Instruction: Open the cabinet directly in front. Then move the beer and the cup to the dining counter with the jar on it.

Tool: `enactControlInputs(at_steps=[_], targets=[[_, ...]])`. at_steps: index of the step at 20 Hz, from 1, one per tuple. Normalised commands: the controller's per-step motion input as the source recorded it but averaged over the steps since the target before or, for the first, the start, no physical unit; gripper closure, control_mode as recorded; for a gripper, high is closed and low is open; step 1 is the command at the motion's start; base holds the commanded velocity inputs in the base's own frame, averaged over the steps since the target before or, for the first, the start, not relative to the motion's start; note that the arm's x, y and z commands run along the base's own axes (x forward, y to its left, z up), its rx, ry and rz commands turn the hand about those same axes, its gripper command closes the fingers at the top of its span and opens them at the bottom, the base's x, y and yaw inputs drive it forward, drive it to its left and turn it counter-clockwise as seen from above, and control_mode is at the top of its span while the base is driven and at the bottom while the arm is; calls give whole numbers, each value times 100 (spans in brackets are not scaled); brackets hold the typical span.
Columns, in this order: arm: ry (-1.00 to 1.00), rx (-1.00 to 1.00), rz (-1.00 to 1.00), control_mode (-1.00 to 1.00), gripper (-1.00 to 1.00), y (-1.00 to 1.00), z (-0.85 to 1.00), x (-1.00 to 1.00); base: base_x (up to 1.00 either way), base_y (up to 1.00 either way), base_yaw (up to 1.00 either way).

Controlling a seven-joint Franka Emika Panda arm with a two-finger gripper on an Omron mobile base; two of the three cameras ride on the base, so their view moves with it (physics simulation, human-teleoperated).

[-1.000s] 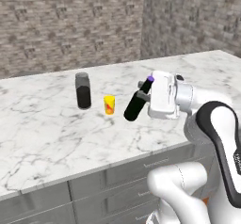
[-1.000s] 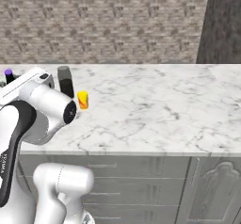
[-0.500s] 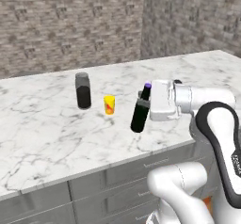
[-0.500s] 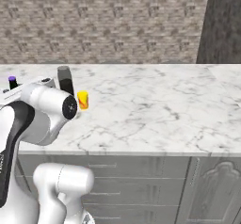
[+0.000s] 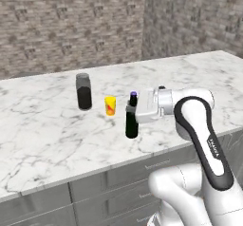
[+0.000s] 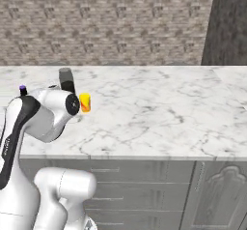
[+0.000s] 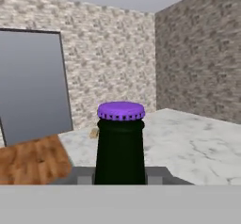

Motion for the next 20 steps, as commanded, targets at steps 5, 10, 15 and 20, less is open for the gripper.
enactControlInputs(at_steps=[5,10,15,20], targets=[[19,-15,0,-100,100,59,-56,100,0,0,0],[1,-5,-1,-100,100,39,-45,100,0,0,0],[-22,0,-1,-100,100,4,-19,43,0,0,0],[-18,0,0,-100,100,0,-1,0,0,0,0]])
